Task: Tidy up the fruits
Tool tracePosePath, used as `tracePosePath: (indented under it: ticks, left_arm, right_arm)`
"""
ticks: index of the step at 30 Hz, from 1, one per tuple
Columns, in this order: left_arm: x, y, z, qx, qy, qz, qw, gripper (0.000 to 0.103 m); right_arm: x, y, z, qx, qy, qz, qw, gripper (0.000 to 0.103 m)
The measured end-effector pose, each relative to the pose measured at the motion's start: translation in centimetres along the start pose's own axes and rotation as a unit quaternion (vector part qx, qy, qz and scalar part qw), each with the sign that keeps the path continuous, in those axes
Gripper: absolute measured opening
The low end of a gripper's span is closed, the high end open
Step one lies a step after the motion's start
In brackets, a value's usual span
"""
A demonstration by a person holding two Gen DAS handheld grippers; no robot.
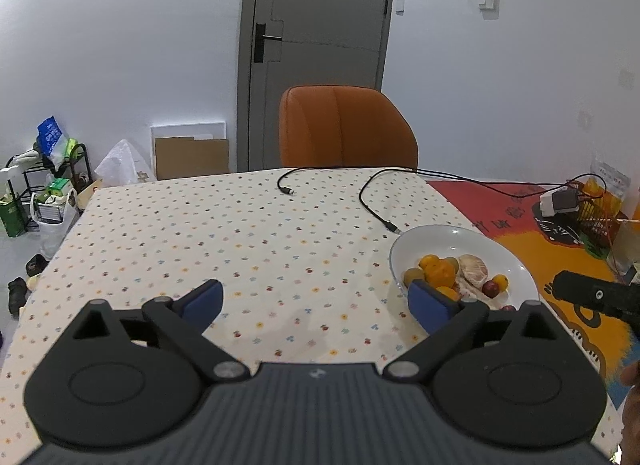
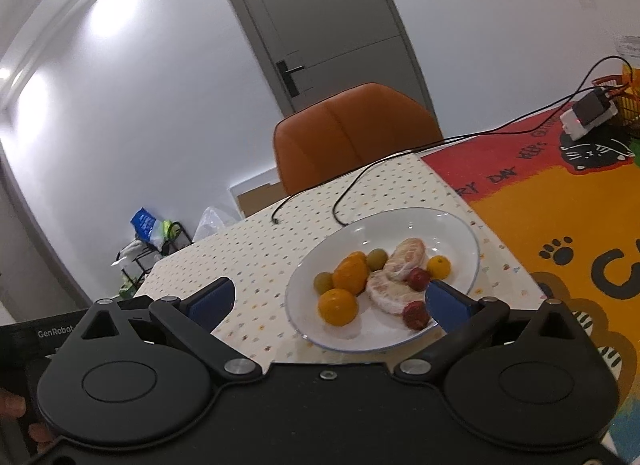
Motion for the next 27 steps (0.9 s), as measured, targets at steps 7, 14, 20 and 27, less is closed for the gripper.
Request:
tracePosePath:
  ticks: [7, 14, 20, 27]
  left_arm:
    - [2.2, -0.3, 1.5, 0.003, 0.0, -0.008, 1.0, 0.098]
    - [3.9, -0.6, 3.4, 0.017, 0.008, -0.014, 0.9997, 0.098]
    - [5.1, -1.0, 5.3, 0.024, 0.019, -0.016, 0.9994, 0.099]
    - [5.5, -2.1, 7.2, 0.038, 0.035, -0.007, 0.9986, 0.099]
  right_arm:
    - [0.7, -0.2, 2.5, 0.016, 0.018, 0.004, 1.0, 0.103]
    - [0.9, -0.7, 4.3, 0.026, 0.025, 0.015, 0.999, 0.103]
    - [0.7, -1.6, 5.6, 0.04, 0.03, 0.032, 0.998, 0.103]
    - [0.7, -2.7, 6.3, 0.054, 0.032, 0.044, 0.997, 0.103]
Point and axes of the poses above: each gripper's, at about its wrist camera, not at the fingertips, and x roughly against the way its jaws point, z to its left, y to its top, the point moved 8 cm from there along -x, roughly the way its jaws point, and after that the axes turned 4 degrees about z, right-handed, at the moved point
